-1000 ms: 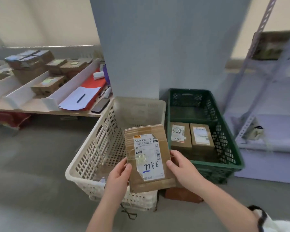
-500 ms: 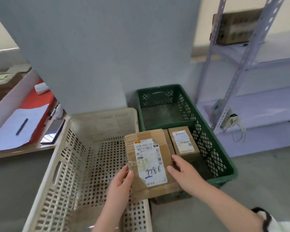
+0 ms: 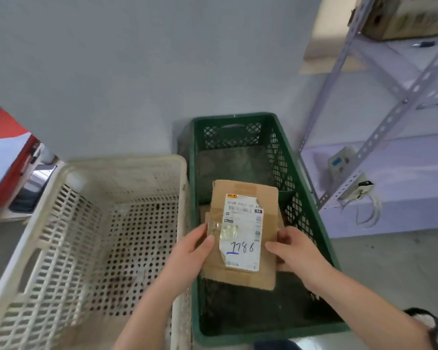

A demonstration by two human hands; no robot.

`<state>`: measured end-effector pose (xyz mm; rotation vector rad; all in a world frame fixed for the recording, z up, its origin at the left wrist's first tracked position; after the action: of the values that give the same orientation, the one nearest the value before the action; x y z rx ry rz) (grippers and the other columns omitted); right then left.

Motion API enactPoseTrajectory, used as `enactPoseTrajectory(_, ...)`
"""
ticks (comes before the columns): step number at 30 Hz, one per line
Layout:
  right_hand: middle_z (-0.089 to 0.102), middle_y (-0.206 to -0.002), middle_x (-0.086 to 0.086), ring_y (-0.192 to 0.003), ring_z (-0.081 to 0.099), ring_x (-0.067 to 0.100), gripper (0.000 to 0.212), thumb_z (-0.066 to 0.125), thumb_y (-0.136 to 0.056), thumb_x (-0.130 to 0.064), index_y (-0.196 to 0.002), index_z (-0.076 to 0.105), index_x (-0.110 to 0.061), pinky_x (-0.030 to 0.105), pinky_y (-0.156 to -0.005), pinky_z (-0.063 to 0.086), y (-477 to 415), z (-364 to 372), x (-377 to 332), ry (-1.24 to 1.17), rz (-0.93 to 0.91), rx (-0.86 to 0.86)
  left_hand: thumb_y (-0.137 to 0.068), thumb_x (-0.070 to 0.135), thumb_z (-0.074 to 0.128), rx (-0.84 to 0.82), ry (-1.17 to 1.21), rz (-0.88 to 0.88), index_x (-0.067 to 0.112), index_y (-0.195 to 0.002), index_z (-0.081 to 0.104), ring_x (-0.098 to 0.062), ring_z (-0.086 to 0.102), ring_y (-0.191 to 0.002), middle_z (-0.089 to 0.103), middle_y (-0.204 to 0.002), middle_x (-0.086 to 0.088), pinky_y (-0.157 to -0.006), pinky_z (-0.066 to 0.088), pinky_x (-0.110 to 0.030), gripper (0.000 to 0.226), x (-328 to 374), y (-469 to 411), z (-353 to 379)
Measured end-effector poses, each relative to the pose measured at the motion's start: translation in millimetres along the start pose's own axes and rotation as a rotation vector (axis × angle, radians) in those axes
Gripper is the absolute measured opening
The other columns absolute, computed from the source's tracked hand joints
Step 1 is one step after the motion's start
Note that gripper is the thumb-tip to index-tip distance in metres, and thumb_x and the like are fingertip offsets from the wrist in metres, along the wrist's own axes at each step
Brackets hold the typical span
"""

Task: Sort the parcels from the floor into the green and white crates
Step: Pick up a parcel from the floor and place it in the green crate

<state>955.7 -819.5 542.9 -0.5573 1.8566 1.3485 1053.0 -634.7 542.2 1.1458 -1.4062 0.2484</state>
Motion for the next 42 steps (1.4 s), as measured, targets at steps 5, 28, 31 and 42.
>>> enactPoseTrajectory(5, 0.060, -0.116, 0.017, -0.108, 0.060, 0.031, 0.026, 0.056, -0.089, 0.003, -0.114, 0.051, -0.003, 0.044, -0.089, 0.050, 25, 13, 81, -0.619, 0.429, -0.036, -0.096, 0.036, 0.052, -0.378, -0.397, 0.002, 0.043, -0.123, 0.056, -0.002, 0.060, -0.108, 0.063, -0.121, 0.020, -0.093, 0.048, -0.025, 0.028, 29, -50, 38)
enactPoseTrajectory(28, 0.070, -0.077, 0.029, -0.063, 0.070, 0.037, 0.014, 0.054, -0.092, -0.002, -0.102, 0.060, 0.005, 0.032, -0.043, 0.056, 73, 18, 155, -0.848, 0.682, 0.065, -0.098, 0.037, 0.047, -0.993, -0.865, 0.047, 0.033, -0.131, 0.055, -0.008, 0.057, -0.113, 0.061, -0.125, 0.017, -0.101, 0.045, -0.034, 0.033, -14, -79, 148)
enactPoseTrajectory(31, 0.070, -0.074, 0.028, -0.061, 0.071, 0.035, 0.012, 0.054, -0.093, -0.004, -0.099, 0.059, 0.005, 0.028, -0.040, 0.054, 68, 5, 158, -0.774, 0.699, 0.101, -0.098, 0.037, 0.048, -0.982, -0.838, 0.040, 0.031, -0.127, 0.057, -0.009, 0.058, -0.112, 0.062, -0.123, 0.015, -0.102, 0.045, -0.038, 0.031, -13, -83, 156)
enactPoseTrajectory(42, 0.071, -0.070, 0.023, -0.060, 0.071, 0.032, 0.021, 0.051, -0.096, -0.011, -0.093, 0.058, 0.009, 0.028, -0.043, 0.054, 68, -27, 165, -0.537, 0.708, 0.095, -0.098, 0.034, 0.049, -0.943, -0.725, 0.040, 0.034, -0.129, 0.056, -0.005, 0.056, -0.110, 0.061, -0.113, 0.024, -0.088, 0.043, -0.021, 0.032, -6, -87, 177)
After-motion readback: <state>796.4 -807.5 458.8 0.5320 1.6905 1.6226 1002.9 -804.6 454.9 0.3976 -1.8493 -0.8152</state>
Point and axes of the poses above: each hand's wrist, its own y-axis away from the middle knuckle, its own z-axis out of the palm, x = y × z, the point moved 10 cm from there along -y, towards the middle knuckle
